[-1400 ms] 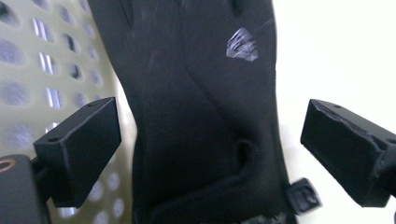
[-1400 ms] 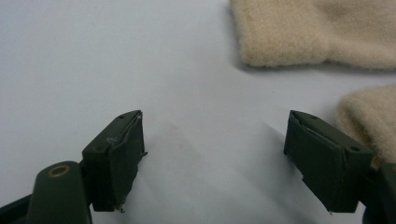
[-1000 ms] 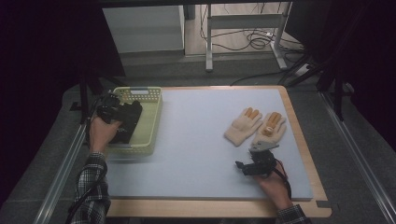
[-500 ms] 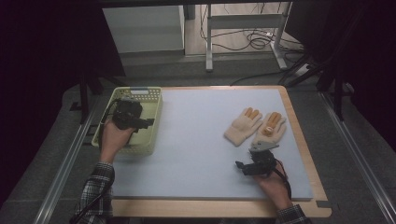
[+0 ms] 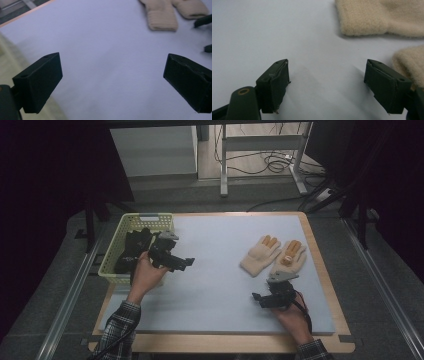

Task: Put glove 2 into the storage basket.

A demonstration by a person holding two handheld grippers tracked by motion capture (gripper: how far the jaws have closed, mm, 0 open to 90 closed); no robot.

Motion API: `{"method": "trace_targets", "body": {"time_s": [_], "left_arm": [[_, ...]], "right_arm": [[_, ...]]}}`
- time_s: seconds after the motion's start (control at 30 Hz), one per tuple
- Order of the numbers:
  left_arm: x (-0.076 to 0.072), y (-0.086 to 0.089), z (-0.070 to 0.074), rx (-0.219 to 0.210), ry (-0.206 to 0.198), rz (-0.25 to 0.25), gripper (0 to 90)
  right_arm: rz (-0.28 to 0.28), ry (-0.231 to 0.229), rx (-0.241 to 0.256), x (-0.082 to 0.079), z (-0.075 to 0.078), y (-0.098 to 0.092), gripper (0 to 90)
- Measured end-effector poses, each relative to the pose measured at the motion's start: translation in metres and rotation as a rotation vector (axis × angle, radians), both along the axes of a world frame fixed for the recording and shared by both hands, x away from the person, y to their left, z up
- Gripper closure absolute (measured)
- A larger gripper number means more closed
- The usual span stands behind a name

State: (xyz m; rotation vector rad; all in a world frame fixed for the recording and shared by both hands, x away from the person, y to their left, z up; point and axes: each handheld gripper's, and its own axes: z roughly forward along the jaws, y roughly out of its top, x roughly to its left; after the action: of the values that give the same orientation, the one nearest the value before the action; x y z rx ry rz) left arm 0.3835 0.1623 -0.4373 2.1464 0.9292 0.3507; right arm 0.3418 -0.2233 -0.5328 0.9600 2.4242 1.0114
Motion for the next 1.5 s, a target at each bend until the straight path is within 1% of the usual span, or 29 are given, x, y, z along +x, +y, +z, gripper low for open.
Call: {"method": "trace_targets", "body": {"time_s": [0.07, 0.13, 0.23, 0.27, 0.37, 0.47, 0.63, 0.73, 0.83, 0.93, 1.0, 1.1, 1.13, 1.2, 1.27, 1.37, 1.5], "left_arm": [[-0.006, -0.011, -0.003, -0.002, -0.005, -0.036, 2.5], [-0.013, -0.02, -0.008, -0.015, -0.009, -0.061, 2.5], [-0.023, -0.03, -0.016, -0.03, -0.007, -0.097, 2.5], [-0.026, -0.033, -0.019, -0.027, -0.006, -0.107, 2.5], [-0.034, -0.039, -0.03, -0.017, -0.006, -0.124, 2.5], [-0.041, -0.041, -0.041, -0.011, -0.001, -0.129, 2.5], [-0.051, -0.038, -0.061, -0.007, 0.014, -0.12, 2.5], [-0.057, -0.034, -0.072, 0.004, 0.019, -0.1, 2.5], [-0.063, -0.026, -0.084, 0.02, 0.021, -0.068, 2.5], [-0.067, -0.019, -0.092, 0.037, 0.023, -0.035, 2.4], [-0.071, -0.013, -0.099, 0.04, 0.033, -0.012, 2.4], [-0.074, -0.009, -0.106, 0.091, 0.029, 0.021, 2.2], [-0.075, -0.008, -0.108, 0.099, 0.026, 0.03, 2.2], [-0.076, -0.004, -0.111, 0.061, 0.04, 0.039, 2.0], [-0.076, -0.002, -0.112, 0.045, 0.042, 0.042, 1.6], [-0.076, -0.003, -0.113, 0.044, 0.045, 0.045, 1.4], [-0.076, -0.002, -0.113, 0.044, 0.039, 0.044, 1.4]], "right_arm": [[0.0, 0.0, 0.0, 0.0, 0.0, 0.0, 19.9], [-0.001, 0.0, 0.0, 0.0, 0.0, 0.0, 19.9], [-0.001, 0.001, 0.0, 0.0, 0.0, 0.0, 19.9], [-0.001, 0.001, 0.0, 0.0, 0.0, 0.0, 19.9], [0.0, 0.0, 0.0, 0.0, 0.0, 0.0, 19.9], [0.0, 0.0, 0.0, 0.0, 0.0, 0.0, 19.9], [-0.001, 0.0, 0.0, 0.0, 0.0, 0.0, 19.9], [-0.001, -0.001, 0.0, 0.0, 0.0, 0.0, 19.9], [-0.001, -0.001, 0.0, 0.0, 0.0, 0.0, 19.9], [-0.001, -0.001, 0.0, 0.0, 0.0, 0.0, 19.9], [-0.001, -0.001, 0.0, 0.0, 0.0, 0.0, 19.8], [-0.001, -0.001, 0.0, 0.0, 0.0, 0.0, 19.8], [-0.001, -0.001, 0.0, 0.0, 0.0, 0.0, 19.9], [-0.001, -0.002, -0.001, 0.0, 0.0, 0.0, 19.8], [-0.001, -0.002, 0.0, 0.0, 0.0, 0.0, 19.8], [-0.001, -0.002, 0.0, 0.0, 0.0, 0.0, 19.9], [-0.002, -0.001, 0.003, 0.0, 0.0, 0.001, 19.8]]}}
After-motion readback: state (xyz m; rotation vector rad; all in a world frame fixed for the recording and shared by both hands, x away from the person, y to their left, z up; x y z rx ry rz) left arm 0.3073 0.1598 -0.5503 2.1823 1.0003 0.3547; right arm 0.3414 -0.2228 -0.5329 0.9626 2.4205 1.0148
